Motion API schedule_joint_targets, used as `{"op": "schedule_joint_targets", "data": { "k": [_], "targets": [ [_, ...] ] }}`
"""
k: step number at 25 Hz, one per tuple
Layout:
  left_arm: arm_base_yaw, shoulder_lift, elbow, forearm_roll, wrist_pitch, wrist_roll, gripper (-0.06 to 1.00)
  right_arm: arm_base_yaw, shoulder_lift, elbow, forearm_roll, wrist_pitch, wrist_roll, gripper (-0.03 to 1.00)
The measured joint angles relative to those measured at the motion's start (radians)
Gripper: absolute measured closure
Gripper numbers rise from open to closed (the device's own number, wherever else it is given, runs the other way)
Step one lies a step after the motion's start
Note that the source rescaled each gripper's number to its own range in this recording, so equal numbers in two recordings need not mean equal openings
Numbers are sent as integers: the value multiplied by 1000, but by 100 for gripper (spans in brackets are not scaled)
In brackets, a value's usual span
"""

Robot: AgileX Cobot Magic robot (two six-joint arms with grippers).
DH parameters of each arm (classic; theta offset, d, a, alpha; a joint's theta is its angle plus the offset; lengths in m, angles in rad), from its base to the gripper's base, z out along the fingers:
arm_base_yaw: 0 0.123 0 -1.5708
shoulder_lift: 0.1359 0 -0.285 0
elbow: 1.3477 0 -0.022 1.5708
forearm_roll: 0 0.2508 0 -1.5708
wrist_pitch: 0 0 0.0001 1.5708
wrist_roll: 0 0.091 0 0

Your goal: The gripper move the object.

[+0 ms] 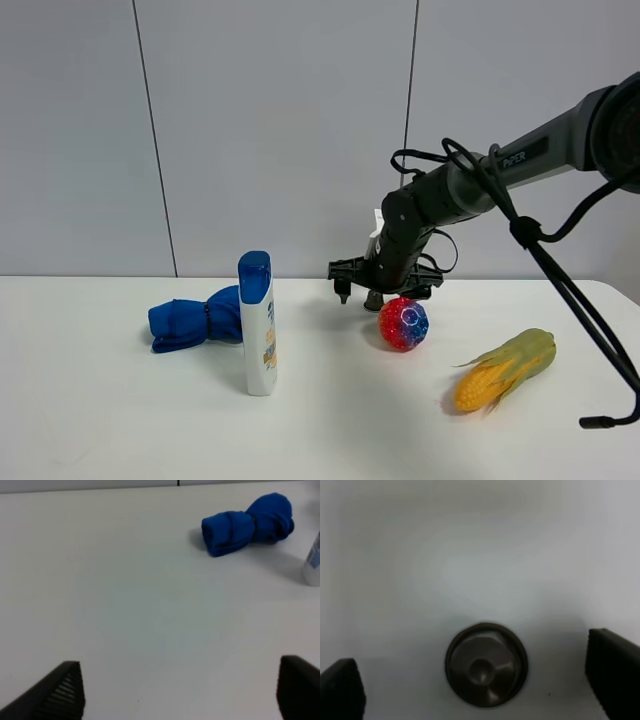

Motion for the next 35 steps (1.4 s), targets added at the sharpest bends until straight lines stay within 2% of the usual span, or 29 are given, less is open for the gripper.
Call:
{"op": "schedule_joint_targets", "data": {
  "k": [9, 16, 18, 26, 31, 35],
  "targets": [
    [0, 0, 0, 0, 0, 0, -6, 0, 0, -3, -3, 22, -1, 59],
    [0, 0, 0, 0, 0, 0, -6, 0, 0, -3, -59, 25, -1, 93],
    [0, 0, 0, 0, 0, 0, -6, 0, 0, -3, -65, 25, -1, 96],
    [0, 0, 0, 0, 0, 0, -6, 0, -13, -3, -70, 31, -10, 97],
    [0, 0, 0, 0, 0, 0, -6, 0, -80, -3, -66, 48, -91, 97],
    [0, 0, 0, 0, 0, 0, -6, 0, -170, -3, 13, 61, -178, 97]
  ]
}}
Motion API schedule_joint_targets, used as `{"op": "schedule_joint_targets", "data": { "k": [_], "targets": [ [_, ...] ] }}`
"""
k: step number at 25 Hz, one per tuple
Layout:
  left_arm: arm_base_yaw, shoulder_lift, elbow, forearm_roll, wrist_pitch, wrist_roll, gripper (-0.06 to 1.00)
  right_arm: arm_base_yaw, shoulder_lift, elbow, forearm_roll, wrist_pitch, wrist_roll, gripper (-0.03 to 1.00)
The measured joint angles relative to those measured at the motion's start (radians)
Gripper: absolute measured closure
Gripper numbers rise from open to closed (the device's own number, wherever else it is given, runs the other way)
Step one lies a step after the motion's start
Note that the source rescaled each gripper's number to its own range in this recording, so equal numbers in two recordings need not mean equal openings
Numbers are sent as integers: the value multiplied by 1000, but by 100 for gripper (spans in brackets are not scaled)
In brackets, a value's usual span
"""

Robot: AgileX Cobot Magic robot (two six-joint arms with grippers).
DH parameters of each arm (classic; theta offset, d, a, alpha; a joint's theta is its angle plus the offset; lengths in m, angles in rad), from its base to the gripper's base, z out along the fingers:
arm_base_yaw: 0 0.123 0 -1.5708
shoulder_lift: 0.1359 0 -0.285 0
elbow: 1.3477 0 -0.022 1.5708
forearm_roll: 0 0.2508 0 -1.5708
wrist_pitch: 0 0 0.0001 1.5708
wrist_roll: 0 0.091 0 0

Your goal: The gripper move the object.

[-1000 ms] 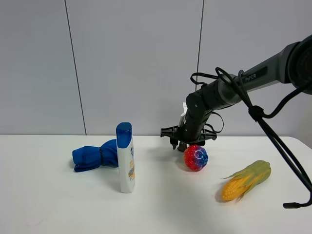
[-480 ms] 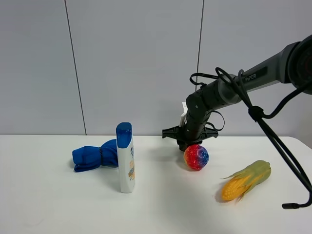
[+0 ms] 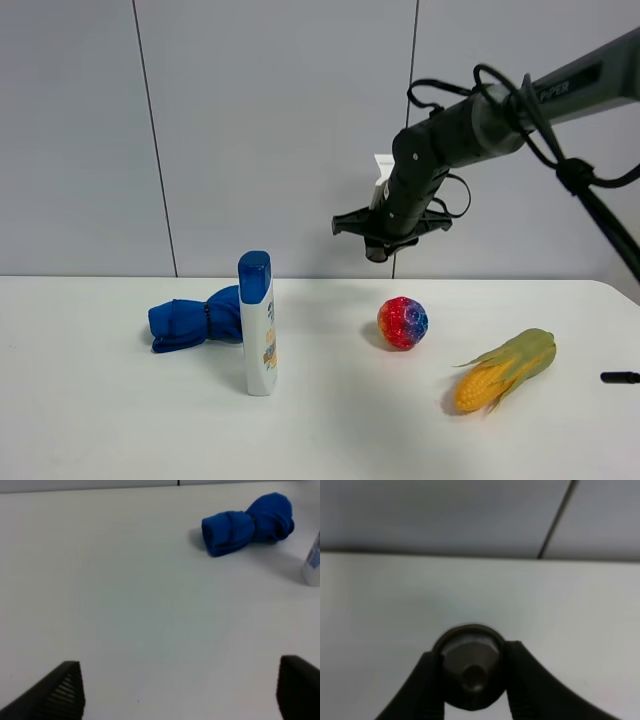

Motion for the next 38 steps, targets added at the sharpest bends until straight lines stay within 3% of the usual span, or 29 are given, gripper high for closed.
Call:
{"op": "schedule_joint_targets", "data": {
  "k": [5, 12, 17, 26, 38],
  "targets": [
    [0, 0, 0, 0, 0, 0, -6, 45, -160, 0, 197, 77, -264, 97],
    [0, 0, 0, 0, 0, 0, -6, 222, -355, -1, 519, 129, -772, 97],
    [0, 0, 0, 0, 0, 0, -6, 370, -352, -1, 598, 211, -991, 97],
    [0, 0, 0, 0, 0, 0, -6, 525, -202, -1, 608, 282, -1136, 97],
    [0, 0, 0, 0, 0, 0, -6, 552, 7, -1, 586, 269, -1199, 97]
  ]
}}
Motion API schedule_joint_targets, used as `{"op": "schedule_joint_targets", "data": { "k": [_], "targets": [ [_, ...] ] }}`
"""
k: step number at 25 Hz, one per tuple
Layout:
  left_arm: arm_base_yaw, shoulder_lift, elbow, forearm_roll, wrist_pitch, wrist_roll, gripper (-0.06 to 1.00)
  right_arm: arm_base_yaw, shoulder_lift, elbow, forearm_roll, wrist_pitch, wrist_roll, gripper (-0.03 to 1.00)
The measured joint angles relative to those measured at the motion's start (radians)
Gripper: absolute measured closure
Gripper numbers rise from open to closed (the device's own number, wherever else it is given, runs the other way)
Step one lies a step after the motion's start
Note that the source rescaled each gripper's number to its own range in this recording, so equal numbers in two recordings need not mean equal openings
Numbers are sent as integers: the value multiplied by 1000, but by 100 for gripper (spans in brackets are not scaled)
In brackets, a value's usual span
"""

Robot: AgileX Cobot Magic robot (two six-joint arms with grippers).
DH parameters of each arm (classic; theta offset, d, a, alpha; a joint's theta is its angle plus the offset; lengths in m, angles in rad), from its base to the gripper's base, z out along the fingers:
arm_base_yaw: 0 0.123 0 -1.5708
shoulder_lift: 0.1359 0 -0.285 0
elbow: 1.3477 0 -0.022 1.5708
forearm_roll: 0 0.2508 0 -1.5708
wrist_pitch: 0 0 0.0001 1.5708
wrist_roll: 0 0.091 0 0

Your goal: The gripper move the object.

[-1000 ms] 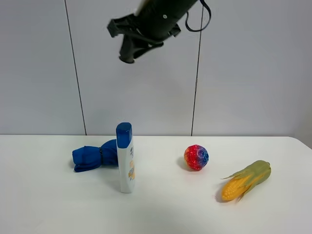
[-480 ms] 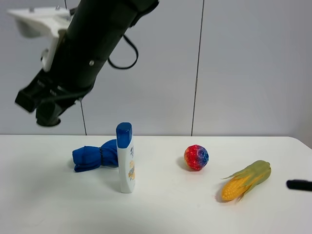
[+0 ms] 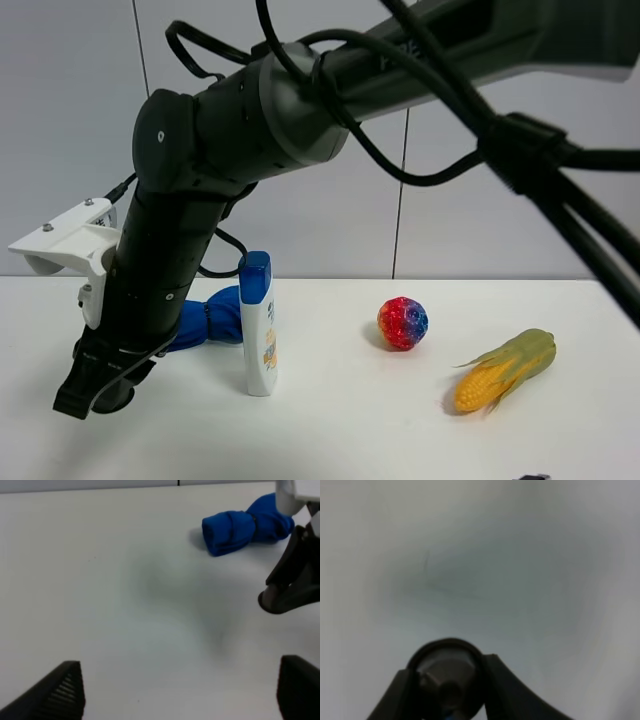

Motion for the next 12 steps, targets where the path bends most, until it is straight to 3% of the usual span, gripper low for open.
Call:
{"op": "schedule_joint_targets", "data": {
  "k": [12],
  "targets": [
    [0, 0, 0, 0, 0, 0, -6, 0, 103, 0, -4, -169, -44, 97]
  ]
}}
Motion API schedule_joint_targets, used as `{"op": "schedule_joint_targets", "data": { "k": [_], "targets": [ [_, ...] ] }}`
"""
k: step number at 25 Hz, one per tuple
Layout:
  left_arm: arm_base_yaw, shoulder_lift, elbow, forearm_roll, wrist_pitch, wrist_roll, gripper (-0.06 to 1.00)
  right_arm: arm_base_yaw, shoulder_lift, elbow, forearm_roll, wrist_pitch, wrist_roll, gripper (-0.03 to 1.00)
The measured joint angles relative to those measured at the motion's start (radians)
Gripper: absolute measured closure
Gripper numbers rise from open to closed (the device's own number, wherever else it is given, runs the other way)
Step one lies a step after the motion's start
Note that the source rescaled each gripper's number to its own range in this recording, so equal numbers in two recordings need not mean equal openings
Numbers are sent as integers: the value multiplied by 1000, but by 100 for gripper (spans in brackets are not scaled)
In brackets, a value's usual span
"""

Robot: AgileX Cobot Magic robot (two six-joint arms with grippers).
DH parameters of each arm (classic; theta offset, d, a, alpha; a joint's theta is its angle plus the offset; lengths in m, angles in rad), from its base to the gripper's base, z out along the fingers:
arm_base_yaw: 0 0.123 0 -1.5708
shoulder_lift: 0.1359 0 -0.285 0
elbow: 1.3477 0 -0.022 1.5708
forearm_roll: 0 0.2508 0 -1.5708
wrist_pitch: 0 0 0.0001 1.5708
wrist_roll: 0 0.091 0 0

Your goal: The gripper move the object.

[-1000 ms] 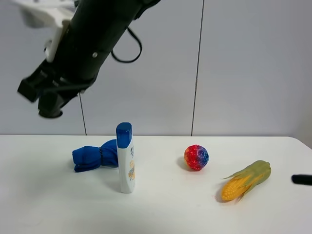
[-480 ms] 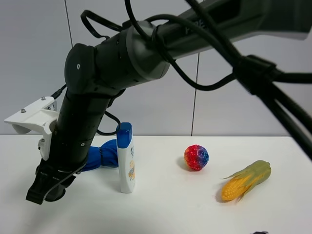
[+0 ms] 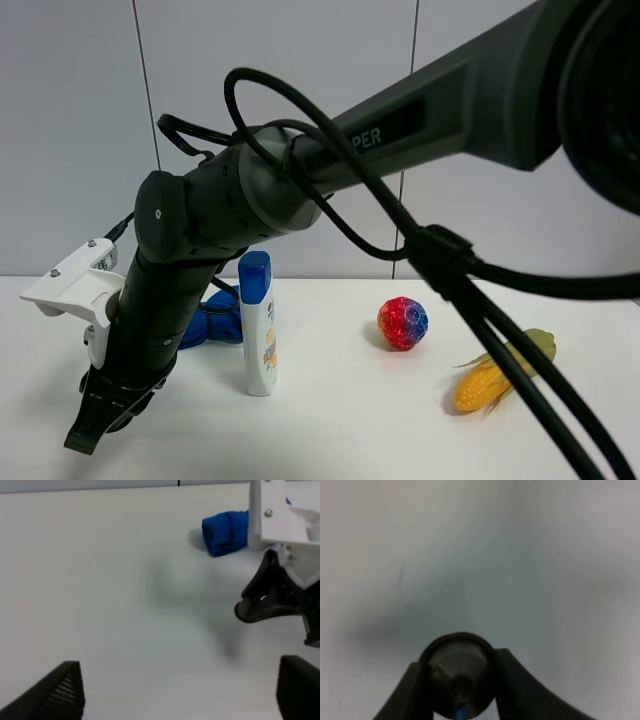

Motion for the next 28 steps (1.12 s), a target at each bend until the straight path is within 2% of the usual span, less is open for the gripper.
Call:
{"op": "schedule_joint_targets", "data": {
  "k": [9, 11, 16, 18, 21, 28],
  "targets": [
    [0, 0, 0, 0, 0, 0, -6, 0, 25, 0, -1, -58, -11, 95],
    [0, 0, 0, 0, 0, 0, -6, 0, 25, 0, -1, -58, -11, 85],
    [0, 0, 0, 0, 0, 0, -6, 0, 24, 0, -1, -58, -2, 36],
    [0, 0, 0, 0, 0, 0, -6, 0, 18, 0, -1, -58, -2, 25],
    [0, 0, 0, 0, 0, 0, -6, 0, -23, 2, -2, -55, -2, 18],
    [0, 0, 0, 0, 0, 0, -6, 1, -318, 2, -6, -56, -1, 16]
  ]
}}
